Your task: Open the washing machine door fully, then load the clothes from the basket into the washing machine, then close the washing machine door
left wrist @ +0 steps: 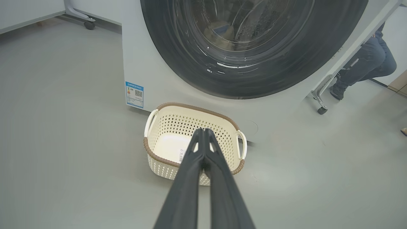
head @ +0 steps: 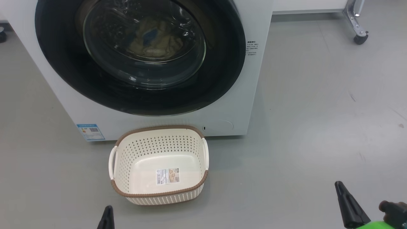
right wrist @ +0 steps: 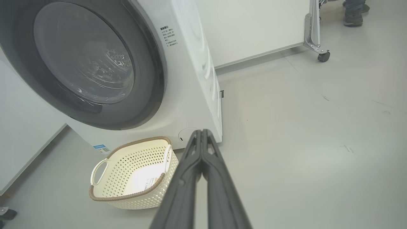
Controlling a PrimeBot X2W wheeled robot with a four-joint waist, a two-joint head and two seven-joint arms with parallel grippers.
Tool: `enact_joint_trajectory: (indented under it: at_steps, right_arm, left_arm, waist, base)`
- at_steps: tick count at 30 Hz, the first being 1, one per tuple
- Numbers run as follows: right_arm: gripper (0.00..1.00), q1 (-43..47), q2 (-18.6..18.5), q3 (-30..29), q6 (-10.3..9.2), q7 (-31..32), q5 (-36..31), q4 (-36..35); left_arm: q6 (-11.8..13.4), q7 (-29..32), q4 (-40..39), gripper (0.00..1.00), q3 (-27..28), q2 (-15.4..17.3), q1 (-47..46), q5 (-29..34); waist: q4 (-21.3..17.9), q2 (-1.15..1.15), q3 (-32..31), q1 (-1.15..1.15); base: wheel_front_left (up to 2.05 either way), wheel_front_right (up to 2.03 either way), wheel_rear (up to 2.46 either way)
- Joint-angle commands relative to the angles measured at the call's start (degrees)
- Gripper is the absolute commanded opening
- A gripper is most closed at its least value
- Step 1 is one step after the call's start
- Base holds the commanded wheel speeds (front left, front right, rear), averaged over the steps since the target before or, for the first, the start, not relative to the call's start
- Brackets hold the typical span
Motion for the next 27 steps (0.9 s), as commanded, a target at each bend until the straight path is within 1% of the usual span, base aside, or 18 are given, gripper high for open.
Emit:
enact_joint_trajectory:
  at_steps: [1,27]
  right_arm:
    - [0.00,-2.7,-0.6,-0.3,-0.03,0.6,1.9,-1.5]
    - [0.00,-6.1,-0.3,-0.6,-0.07,4.6,18.2,-0.6]
  left_arm:
    - [-0.4,0.2,-1.5,0.00,1.1,0.3,-2.3,-1.7]
    - [-1.7,4.3,-1.1,0.00,3.3,0.6,-5.1,-17.8]
  waist:
    - [0.1,0.00,0.0,0.00]
    - [0.9,0.00,-0.1,0.00]
  base:
    - [0.00,0.00,0.00]
    - [0.00,0.00,0.00]
